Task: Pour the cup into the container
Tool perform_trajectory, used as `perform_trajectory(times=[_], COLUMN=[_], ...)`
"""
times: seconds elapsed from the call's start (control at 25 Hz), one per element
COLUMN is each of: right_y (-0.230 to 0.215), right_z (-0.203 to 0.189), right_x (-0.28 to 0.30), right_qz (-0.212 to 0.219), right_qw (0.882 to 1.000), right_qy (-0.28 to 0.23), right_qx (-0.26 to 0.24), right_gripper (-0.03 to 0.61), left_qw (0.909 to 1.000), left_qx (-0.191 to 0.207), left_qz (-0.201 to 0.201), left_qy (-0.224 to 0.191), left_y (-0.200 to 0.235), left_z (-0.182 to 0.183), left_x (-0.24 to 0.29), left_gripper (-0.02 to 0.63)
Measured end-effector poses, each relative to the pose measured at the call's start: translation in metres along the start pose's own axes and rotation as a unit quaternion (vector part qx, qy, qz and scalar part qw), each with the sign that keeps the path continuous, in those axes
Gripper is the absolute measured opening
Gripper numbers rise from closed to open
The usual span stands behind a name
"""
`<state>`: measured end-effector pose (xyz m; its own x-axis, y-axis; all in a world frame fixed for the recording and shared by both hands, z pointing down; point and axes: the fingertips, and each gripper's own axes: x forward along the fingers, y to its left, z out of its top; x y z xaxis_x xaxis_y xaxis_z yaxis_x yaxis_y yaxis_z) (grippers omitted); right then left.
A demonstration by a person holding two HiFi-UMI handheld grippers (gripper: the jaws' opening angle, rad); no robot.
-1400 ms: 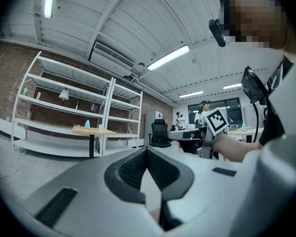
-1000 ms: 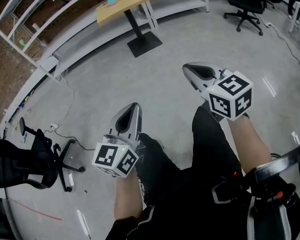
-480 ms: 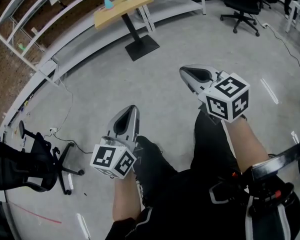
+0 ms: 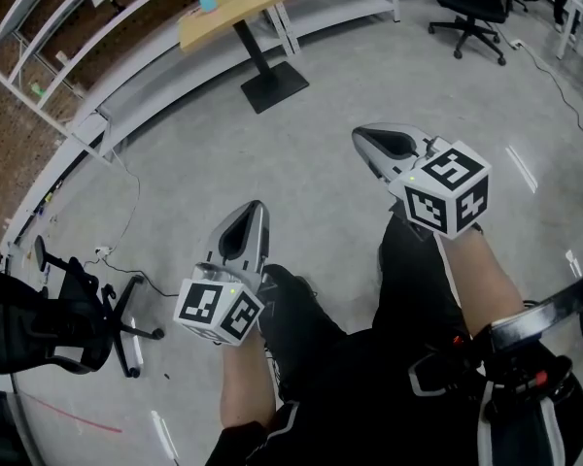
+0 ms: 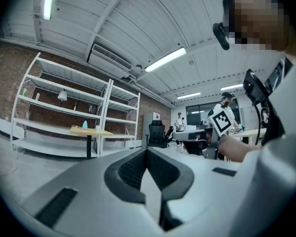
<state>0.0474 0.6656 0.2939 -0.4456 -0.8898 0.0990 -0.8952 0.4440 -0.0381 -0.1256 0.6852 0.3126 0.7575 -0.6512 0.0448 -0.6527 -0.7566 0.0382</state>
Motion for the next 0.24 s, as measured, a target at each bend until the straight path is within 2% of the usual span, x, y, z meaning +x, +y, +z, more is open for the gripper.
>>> perform_trajectory(times=[0.24], right_y=[-0.0035], right_z=[-0.0063], right_x=[0.0059], right_qz=[-0.001], right_qw=[1.0], right_qy=[0.002], right_qx=[0.002], right_gripper=[0.002], left_qw=[1.0], left_qx=[0.005], left_qz=[-0.006], left_qy=[0.005], left_y=[0.002], left_z=[-0.0056], left_x=[0.0062], left_gripper=[0.002])
